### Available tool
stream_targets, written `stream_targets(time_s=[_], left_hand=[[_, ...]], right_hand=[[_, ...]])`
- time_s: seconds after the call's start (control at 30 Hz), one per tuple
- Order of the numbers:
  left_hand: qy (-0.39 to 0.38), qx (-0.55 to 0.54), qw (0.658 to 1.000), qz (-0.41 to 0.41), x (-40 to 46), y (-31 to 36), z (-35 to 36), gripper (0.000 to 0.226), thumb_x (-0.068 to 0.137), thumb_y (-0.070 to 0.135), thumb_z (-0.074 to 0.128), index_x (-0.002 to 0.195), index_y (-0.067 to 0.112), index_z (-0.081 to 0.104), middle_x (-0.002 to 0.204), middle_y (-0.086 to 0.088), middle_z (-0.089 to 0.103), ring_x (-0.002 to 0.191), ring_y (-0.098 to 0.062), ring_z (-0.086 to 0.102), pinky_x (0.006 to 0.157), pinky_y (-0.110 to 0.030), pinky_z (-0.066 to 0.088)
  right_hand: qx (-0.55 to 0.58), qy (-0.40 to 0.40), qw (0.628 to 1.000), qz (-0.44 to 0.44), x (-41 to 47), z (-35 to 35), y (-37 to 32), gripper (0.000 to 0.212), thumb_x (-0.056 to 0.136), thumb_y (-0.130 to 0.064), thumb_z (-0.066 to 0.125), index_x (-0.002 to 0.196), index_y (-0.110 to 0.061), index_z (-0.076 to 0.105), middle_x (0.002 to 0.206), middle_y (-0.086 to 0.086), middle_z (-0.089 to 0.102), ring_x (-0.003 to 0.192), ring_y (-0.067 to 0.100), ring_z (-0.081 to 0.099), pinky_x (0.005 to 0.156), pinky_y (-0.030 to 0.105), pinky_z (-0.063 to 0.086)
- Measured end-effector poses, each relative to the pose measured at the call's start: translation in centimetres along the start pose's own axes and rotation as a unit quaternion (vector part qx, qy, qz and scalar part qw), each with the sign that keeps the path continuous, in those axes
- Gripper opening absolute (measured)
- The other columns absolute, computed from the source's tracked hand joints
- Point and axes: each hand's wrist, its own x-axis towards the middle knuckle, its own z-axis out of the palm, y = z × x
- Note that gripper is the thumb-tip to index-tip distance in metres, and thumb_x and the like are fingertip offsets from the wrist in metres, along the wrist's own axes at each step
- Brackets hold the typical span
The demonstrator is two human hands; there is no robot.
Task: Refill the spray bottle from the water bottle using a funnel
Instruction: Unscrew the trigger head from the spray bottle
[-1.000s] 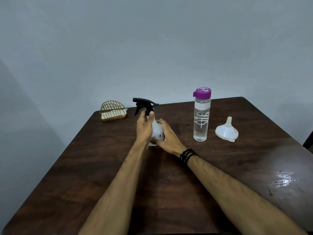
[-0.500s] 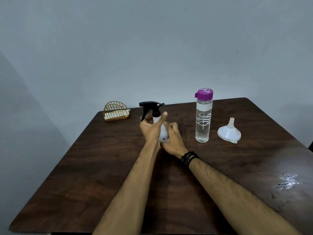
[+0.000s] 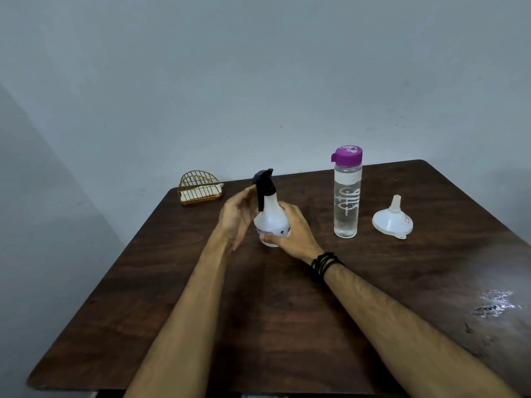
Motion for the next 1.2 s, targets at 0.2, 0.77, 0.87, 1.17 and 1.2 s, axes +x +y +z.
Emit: stream_targets(time_s=[0.2, 0.77, 0.87, 1.17, 1.2], left_hand=[[0.095, 0.006, 0.992, 0.086, -0.2, -1.4, 0.4, 0.023, 0.081, -0.012, 0.068, 0.098, 0.005, 0.069, 0.086, -0.005, 0.076, 0.082, -0.016, 0.073, 0.080, -0.031, 0.060], [0.094, 0.109, 0.987, 0.077, 0.7, -2.0, 1.2, 0.033, 0.076, 0.001, 0.081, 0.101, 0.008, 0.062, 0.090, -0.004, 0.073, 0.079, -0.011, 0.070, 0.073, -0.026, 0.057], [0.046, 0.120, 0.990, 0.051, 0.7, -1.8, 1.0, 0.026, 0.087, 0.005, 0.073, 0.112, 0.008, 0.064, 0.096, -0.002, 0.076, 0.088, -0.011, 0.071, 0.083, -0.029, 0.057], [0.132, 0.047, 0.982, 0.123, 1.1, 1.0, 2.6, 0.021, 0.080, 0.009, 0.081, 0.096, 0.006, 0.069, 0.096, -0.016, 0.071, 0.079, -0.019, 0.069, 0.074, -0.031, 0.055], [0.131, 0.036, 0.982, 0.133, 1.1, 2.0, 3.0, 0.020, 0.082, 0.011, 0.079, 0.097, 0.006, 0.068, 0.095, -0.016, 0.072, 0.078, -0.021, 0.071, 0.075, -0.033, 0.057]], right_hand=[[-0.014, -0.027, 1.000, -0.010, -0.1, 0.2, -0.3, 0.086, 0.064, -0.046, 0.090, 0.137, -0.026, 0.048, 0.131, -0.008, 0.048, 0.117, 0.015, 0.053, 0.095, 0.036, 0.051], [-0.025, -0.037, 0.999, -0.015, 0.0, 0.1, -0.3, 0.093, 0.063, -0.052, 0.088, 0.141, -0.031, 0.043, 0.136, -0.010, 0.047, 0.120, 0.013, 0.053, 0.097, 0.040, 0.052], [-0.020, -0.038, 0.999, -0.013, -0.1, 0.1, -0.4, 0.093, 0.062, -0.053, 0.089, 0.140, -0.032, 0.043, 0.134, -0.010, 0.047, 0.118, 0.012, 0.053, 0.096, 0.040, 0.053], [-0.027, -0.038, 0.999, -0.013, -0.2, 0.2, -0.4, 0.088, 0.063, -0.056, 0.087, 0.137, -0.034, 0.045, 0.132, -0.010, 0.048, 0.117, 0.012, 0.053, 0.098, 0.042, 0.052], [-0.023, -0.039, 0.999, -0.014, -0.3, 0.1, -0.5, 0.087, 0.063, -0.055, 0.087, 0.137, -0.034, 0.045, 0.132, -0.010, 0.048, 0.117, 0.013, 0.053, 0.099, 0.043, 0.052]])
